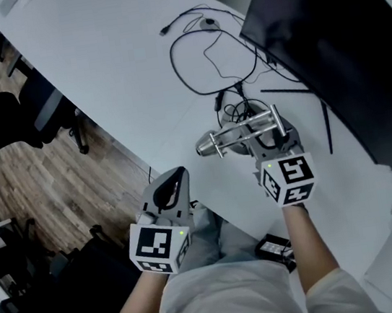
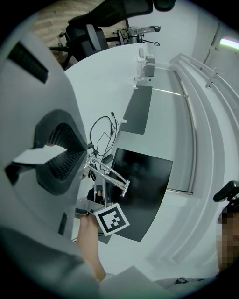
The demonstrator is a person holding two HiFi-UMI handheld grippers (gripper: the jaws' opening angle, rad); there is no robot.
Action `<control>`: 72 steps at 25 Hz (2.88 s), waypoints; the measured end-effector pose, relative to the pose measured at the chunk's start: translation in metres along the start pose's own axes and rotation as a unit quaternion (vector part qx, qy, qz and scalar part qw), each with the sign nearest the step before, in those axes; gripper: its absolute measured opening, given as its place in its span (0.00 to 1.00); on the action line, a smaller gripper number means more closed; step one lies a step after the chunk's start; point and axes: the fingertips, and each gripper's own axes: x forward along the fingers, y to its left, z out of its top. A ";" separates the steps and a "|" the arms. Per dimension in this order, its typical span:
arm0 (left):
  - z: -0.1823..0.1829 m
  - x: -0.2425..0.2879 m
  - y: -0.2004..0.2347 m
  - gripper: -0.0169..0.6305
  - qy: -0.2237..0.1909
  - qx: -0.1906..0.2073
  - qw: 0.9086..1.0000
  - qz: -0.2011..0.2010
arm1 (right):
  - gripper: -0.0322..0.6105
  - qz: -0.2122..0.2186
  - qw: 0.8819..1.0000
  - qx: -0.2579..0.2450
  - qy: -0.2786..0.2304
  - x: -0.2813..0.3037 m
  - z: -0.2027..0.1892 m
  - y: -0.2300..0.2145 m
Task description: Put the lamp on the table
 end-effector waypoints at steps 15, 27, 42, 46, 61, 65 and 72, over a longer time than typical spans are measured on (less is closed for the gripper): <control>0.003 -0.014 -0.040 0.03 -0.022 0.008 1.000 -0.007 | 0.41 0.017 1.000 -0.013 -0.002 -0.049 0.000 0.001; 0.009 -0.034 -0.072 0.03 -0.040 0.017 0.999 -0.002 | 0.16 0.015 0.999 -0.025 -0.015 -0.109 0.002 0.001; 0.016 -0.056 -0.101 0.03 -0.048 0.038 0.998 -0.008 | 0.13 0.031 0.997 -0.048 -0.047 -0.178 0.030 0.012; 0.021 -0.060 -0.104 0.03 -0.052 0.041 0.998 -0.010 | 0.13 0.028 0.997 -0.057 -0.041 -0.190 0.029 0.010; 0.038 -0.066 -0.098 0.03 -0.062 0.054 0.996 -0.018 | 0.12 0.028 0.997 -0.046 -0.054 -0.205 0.044 0.015; 0.039 -0.065 -0.098 0.03 -0.058 0.059 0.996 -0.022 | 0.11 0.033 0.997 -0.041 -0.052 -0.205 0.043 0.018; 0.041 -0.064 -0.102 0.03 -0.056 0.064 0.996 -0.029 | 0.11 0.034 0.997 -0.042 -0.050 -0.206 0.043 0.019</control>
